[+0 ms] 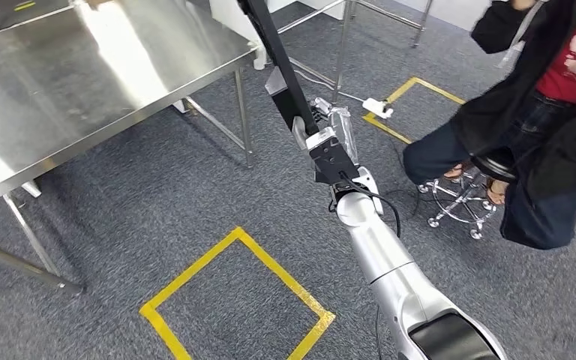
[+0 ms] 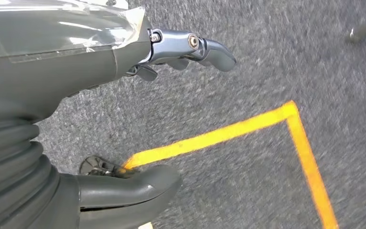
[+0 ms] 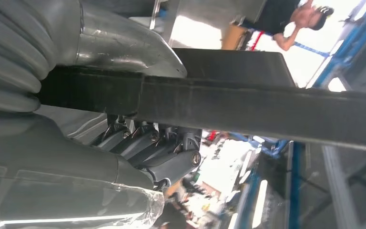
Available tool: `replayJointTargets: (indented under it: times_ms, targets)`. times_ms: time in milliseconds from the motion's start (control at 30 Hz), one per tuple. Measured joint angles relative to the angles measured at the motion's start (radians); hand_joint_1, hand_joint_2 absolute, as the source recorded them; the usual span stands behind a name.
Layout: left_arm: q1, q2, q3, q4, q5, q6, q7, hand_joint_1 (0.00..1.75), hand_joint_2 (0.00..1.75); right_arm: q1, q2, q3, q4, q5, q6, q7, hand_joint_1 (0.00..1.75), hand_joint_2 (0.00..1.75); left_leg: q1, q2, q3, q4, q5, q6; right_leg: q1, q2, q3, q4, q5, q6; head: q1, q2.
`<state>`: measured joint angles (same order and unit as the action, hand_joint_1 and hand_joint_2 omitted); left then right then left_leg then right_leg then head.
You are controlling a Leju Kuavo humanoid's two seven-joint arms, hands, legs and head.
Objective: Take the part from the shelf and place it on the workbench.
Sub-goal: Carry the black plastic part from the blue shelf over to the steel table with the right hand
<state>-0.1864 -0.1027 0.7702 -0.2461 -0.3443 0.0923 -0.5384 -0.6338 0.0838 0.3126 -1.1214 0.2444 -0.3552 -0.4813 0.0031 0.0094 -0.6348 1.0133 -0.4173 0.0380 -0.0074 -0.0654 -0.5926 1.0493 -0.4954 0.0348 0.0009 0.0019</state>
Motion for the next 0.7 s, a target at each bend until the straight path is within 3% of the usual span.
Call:
replayJointTargets:
  times_ms: [67, 133, 167, 200, 267, 300, 367, 433, 467, 533, 567, 633, 667, 700]
  targets:
    - [-0.002, -0.001, 0.000, 0.000, 0.001, 0.000, 0.000, 0.00, 1.75, 0.000, -0.002, -0.002, -0.002, 0.000, 0.000, 0.000, 1.75, 1.75, 0.003, -0.017, 0.005, -0.005, 0.003, 0.009, -0.003, 0.040, -0.052, 0.108, -0.045, -0.007, 0.002, 0.000]
    - [-0.002, -0.001, 0.000, 0.000, 0.002, -0.001, 0.000, 0.00, 1.75, 0.004, -0.006, -0.003, -0.002, 0.000, 0.002, 0.001, 1.75, 1.75, 0.004, -0.039, 0.005, -0.005, 0.003, 0.012, -0.004, 0.057, -0.120, 0.233, -0.085, -0.009, 0.003, 0.000]
    - [0.000, -0.002, 0.000, 0.000, 0.004, -0.001, 0.000, 0.00, 1.75, 0.006, -0.008, -0.003, -0.002, 0.000, 0.003, 0.001, 1.75, 1.75, 0.004, -0.051, 0.005, -0.004, 0.002, 0.012, -0.005, 0.060, -0.137, 0.256, -0.085, -0.005, 0.003, 0.000]
    - [0.001, -0.002, 0.000, 0.000, 0.006, -0.001, 0.000, 0.00, 1.75, 0.007, -0.009, -0.004, -0.002, 0.000, 0.006, 0.002, 1.75, 1.75, 0.004, -0.063, 0.006, -0.004, 0.002, 0.012, -0.005, 0.062, -0.134, 0.239, -0.070, 0.004, 0.003, 0.000]
    - [0.002, -0.002, 0.000, 0.000, 0.009, -0.002, -0.001, 0.00, 1.75, 0.005, -0.011, -0.004, -0.002, 0.001, 0.011, 0.003, 1.75, 1.75, 0.006, -0.086, 0.006, 0.000, 0.000, 0.008, -0.011, 0.078, -0.080, 0.109, -0.009, 0.022, 0.003, 0.000]
    - [0.002, -0.002, 0.000, 0.000, 0.010, -0.002, -0.001, 0.00, 1.75, 0.004, -0.011, -0.003, -0.002, 0.002, 0.015, 0.003, 1.75, 1.75, 0.005, -0.096, 0.004, 0.004, -0.002, 0.003, -0.015, 0.089, -0.050, 0.044, 0.017, 0.026, 0.003, 0.000]
    - [0.005, -0.001, 0.000, 0.000, 0.011, -0.003, -0.002, 0.00, 1.75, 0.003, -0.011, -0.001, -0.002, 0.004, 0.021, 0.003, 1.75, 1.75, 0.003, -0.112, 0.000, 0.008, -0.005, -0.007, -0.018, 0.102, -0.019, -0.021, 0.041, 0.020, 0.003, 0.000]
    - [0.011, 0.001, 0.000, 0.000, 0.011, -0.003, -0.003, 0.00, 1.75, 0.003, -0.009, 0.001, -0.002, 0.006, 0.024, 0.004, 1.75, 1.75, 0.006, -0.120, -0.004, 0.007, -0.004, -0.019, -0.016, 0.090, -0.016, -0.024, 0.044, 0.006, 0.003, 0.000]
    - [0.014, 0.002, 0.000, 0.000, 0.011, -0.002, -0.003, 0.00, 1.75, 0.002, -0.008, 0.001, -0.002, 0.006, 0.025, 0.004, 1.75, 1.75, 0.006, -0.110, -0.006, 0.010, -0.008, -0.025, -0.017, 0.084, -0.014, -0.027, 0.045, -0.002, 0.002, 0.000]
    - [0.016, 0.003, 0.000, 0.000, 0.012, -0.002, -0.003, 0.00, 1.75, 0.000, -0.005, 0.001, -0.002, 0.006, 0.027, 0.004, 1.75, 1.75, 0.007, -0.066, -0.031, 0.064, -0.041, -0.035, -0.021, 0.070, -0.009, -0.032, 0.046, -0.017, -0.001, 0.000]
    - [0.015, 0.002, 0.000, 0.001, 0.012, -0.002, -0.003, 0.00, 1.75, 0.000, -0.004, 0.001, -0.002, 0.006, 0.027, 0.004, 1.75, 1.75, 0.007, -0.041, -0.058, 0.121, -0.070, -0.039, -0.019, 0.063, -0.007, -0.032, 0.045, -0.023, -0.002, 0.000]
    - [0.014, 0.001, 0.000, 0.001, 0.011, -0.002, -0.003, 0.00, 1.75, 0.002, -0.004, 0.001, -0.002, 0.006, 0.028, 0.004, 1.75, 1.75, 0.011, -0.022, -0.122, 0.247, -0.123, -0.046, -0.015, 0.045, -0.005, -0.032, 0.042, -0.028, -0.003, 0.000]
    - [0.015, 0.001, 0.000, 0.001, 0.011, -0.001, -0.003, 0.00, 1.75, 0.002, -0.005, 0.001, -0.001, 0.006, 0.028, 0.005, 1.75, 1.75, 0.012, -0.019, -0.141, 0.279, -0.128, -0.048, -0.014, 0.036, -0.005, -0.032, 0.041, -0.029, -0.003, 0.000]
    - [0.016, 0.001, 0.000, 0.001, 0.012, -0.001, -0.003, 0.00, 1.75, 0.003, -0.004, 0.001, -0.001, 0.006, 0.028, 0.005, 1.75, 1.75, 0.013, -0.017, -0.139, 0.272, -0.114, -0.048, -0.014, 0.027, -0.004, -0.032, 0.040, -0.030, -0.003, 0.000]
